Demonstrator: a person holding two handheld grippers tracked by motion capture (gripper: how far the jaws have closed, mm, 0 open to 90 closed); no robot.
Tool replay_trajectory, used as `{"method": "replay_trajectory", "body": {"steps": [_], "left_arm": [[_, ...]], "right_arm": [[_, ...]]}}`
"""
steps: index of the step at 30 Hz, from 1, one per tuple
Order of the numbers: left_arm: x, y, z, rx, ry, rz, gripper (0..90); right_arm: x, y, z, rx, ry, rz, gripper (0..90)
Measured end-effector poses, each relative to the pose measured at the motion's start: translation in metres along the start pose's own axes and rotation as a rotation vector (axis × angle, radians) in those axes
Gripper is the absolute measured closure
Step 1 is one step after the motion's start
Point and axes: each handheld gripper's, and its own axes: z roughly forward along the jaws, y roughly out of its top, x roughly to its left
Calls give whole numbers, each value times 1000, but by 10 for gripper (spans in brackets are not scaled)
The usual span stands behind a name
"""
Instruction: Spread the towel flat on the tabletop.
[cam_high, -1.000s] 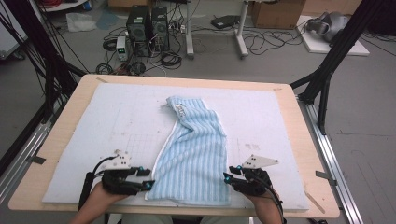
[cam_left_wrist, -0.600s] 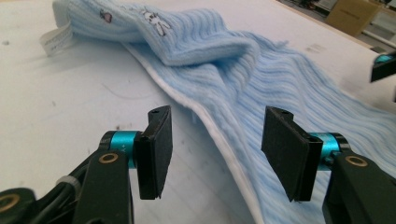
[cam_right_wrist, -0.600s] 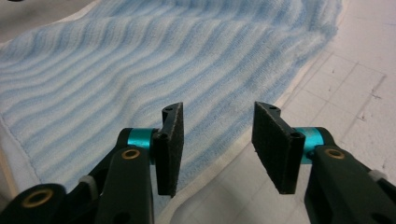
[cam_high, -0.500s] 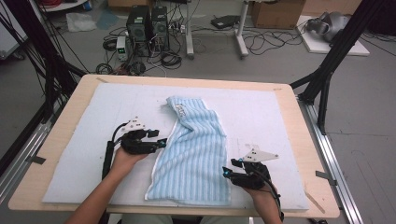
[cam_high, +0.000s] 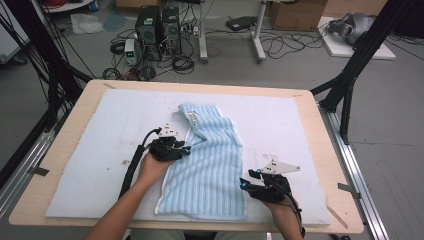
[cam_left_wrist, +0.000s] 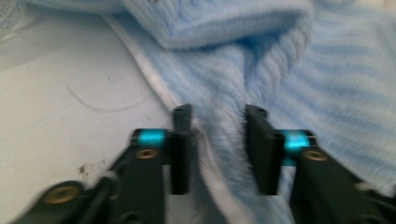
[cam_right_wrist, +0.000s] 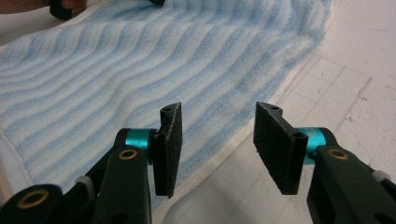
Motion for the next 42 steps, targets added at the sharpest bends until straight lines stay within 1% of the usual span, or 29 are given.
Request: {"method": "replay_trajectory", "body": {"steps": [1, 2, 3, 4, 6, 9, 10, 11, 14, 17, 19, 21, 22, 23, 25, 28, 30, 33, 35, 36, 38, 40, 42], "left_arm": [[0, 0, -2, 4, -17, 14, 746], [-1, 0, -3, 11, 2, 36, 825], [-1, 0, -6, 19, 11, 56, 842], [0, 0, -8, 22, 8, 53, 848], [1, 0, -13, 18, 6, 42, 849], [2, -4, -24, -10, -5, 22, 850], [3, -6, -27, -19, -10, 23, 849], [3, -9, -31, -27, -16, 14, 850], [3, -20, -42, -34, -27, 6, 849], [5, -31, -54, -29, -32, 0, 849], [7, -38, -62, -44, -35, -21, 849], [10, -44, -69, -41, -36, -34, 850], [12, -47, -72, -40, -35, -38, 849], [13, -49, -75, -45, -34, -46, 850], [15, -51, -80, -57, -39, -49, 845], [17, -54, -81, -75, -46, -68, 821], [17, -55, -81, -76, -50, -75, 814], [17, -56, -81, -81, -58, -70, 813], [17, -57, -80, -83, -63, -70, 805], [18, -57, -79, -80, -69, -70, 802], [18, -57, -79, -86, -72, -73, 765], [20, -57, -80, -104, -68, -84, 706], [23, -57, -81, -113, -57, -96, 640]], "right_arm": [[0, 0, 0, 2, 1, 0, 517], [0, 0, 0, 2, 0, -1, 516], [0, 0, 0, 2, -1, 1, 515], [-1, -1, 0, 2, -2, 3, 514], [-1, -1, 0, 4, -2, 6, 514], [-1, -2, -1, 4, -3, 6, 514], [-1, -2, -1, 3, -7, 5, 513], [-1, -2, -1, 6, -6, 8, 513], [-1, -2, -2, 5, -6, 11, 512], [0, -1, -1, 4, -7, 8, 512], [0, -1, 0, 2, -9, 5, 510], [1, 0, 1, 6, -9, 13, 506], [0, 0, 1, 6, -5, 6, 505], [1, 0, 2, 7, -7, 8, 503], [1, 1, 4, 3, -5, 9, 499], [1, 5, 7, -9, -6, 12, 496], [-2, 11, 9, -28, -14, 15, 490], [-11, 27, 16, -77, -22, 47, 479], [-17, 40, 25, -107, -36, 57, 474], [-20, 46, 31, -113, -41, 63, 472], [-25, 60, 45, -112, -63, 55, 472], [-28, 74, 60, -99, -64, 54, 474], [-29, 87, 75, -85, -70, 41, 477]]}}
